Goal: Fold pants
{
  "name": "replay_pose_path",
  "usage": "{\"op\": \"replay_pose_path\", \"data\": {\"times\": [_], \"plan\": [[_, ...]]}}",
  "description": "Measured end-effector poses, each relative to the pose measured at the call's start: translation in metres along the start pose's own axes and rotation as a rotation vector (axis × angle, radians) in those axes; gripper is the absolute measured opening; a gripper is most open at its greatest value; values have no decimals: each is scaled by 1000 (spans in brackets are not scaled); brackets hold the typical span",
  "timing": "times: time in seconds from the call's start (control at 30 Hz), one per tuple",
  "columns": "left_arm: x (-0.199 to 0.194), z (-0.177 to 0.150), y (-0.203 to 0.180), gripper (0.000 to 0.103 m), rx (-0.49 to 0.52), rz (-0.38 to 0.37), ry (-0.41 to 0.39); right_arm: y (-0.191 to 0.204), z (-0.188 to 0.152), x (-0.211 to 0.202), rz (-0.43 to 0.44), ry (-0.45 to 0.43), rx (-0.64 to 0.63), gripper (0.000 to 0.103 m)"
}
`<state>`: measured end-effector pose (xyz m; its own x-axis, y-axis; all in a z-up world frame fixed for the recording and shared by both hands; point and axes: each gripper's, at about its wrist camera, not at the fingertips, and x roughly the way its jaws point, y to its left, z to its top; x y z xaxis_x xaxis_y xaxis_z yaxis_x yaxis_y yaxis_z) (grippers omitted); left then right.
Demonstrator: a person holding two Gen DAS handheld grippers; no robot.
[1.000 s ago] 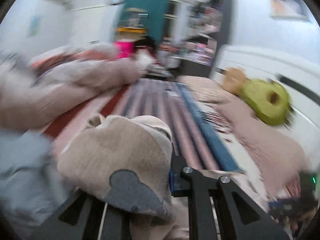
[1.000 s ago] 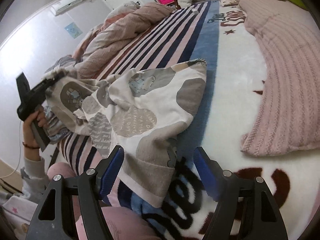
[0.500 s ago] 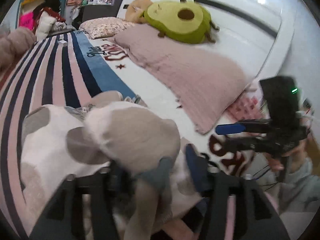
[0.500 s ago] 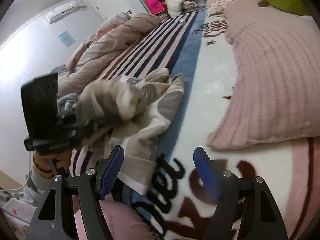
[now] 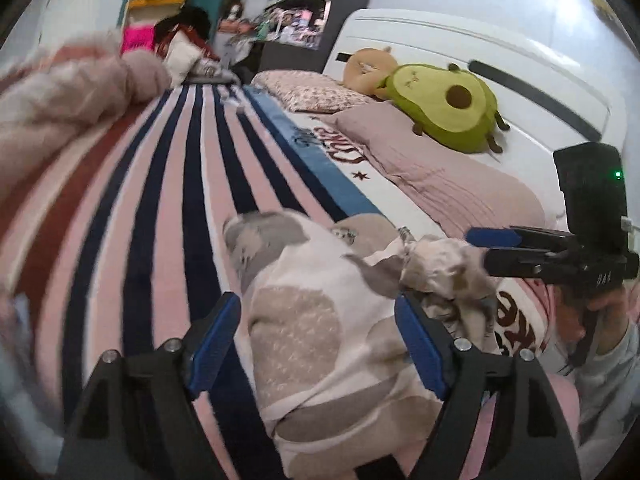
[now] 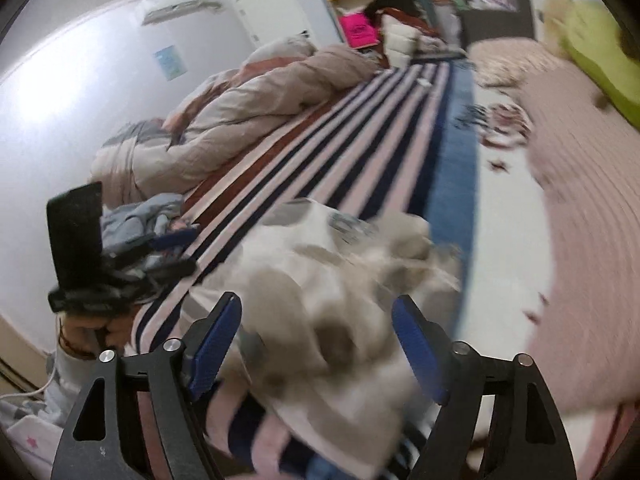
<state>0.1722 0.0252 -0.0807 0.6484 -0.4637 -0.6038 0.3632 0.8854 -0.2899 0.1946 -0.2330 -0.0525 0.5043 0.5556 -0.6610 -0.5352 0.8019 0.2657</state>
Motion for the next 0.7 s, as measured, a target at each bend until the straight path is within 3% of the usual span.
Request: {"op": "replay_pose_path", "data": {"times": [0.07, 0.13, 0.2, 0.23, 0.27, 0.43, 0.53, 0.63, 0.7], "plan": [[11, -5, 5, 73, -17, 4, 16, 18, 5, 23, -58, 27, -66, 75], [19, -11, 9, 68, -9, 57, 50, 36, 3, 48, -148, 91, -166, 73], [25, -17, 16, 66, -17, 90, 76, 39, -4, 55, -267, 105, -238, 65], [29, -19, 20, 66, -37, 86, 90, 34, -9, 54, -339, 102, -248, 55], [31, -21, 25, 66, -62, 76, 105, 26, -13, 49, -359, 105, -222, 49], [36, -29, 26, 66, -66, 63, 147, -32, -59, 8, -390, 165, 30, 41], [33, -28, 19, 66, -41, 74, 153, -53, -87, -12, -310, 189, 190, 39], [23, -22, 19, 66, -61, 40, 106, -53, -78, -32, -312, 141, 204, 41], [18, -17, 25, 68, -102, 14, 77, -48, -65, -38, -290, 101, 184, 49]]}}
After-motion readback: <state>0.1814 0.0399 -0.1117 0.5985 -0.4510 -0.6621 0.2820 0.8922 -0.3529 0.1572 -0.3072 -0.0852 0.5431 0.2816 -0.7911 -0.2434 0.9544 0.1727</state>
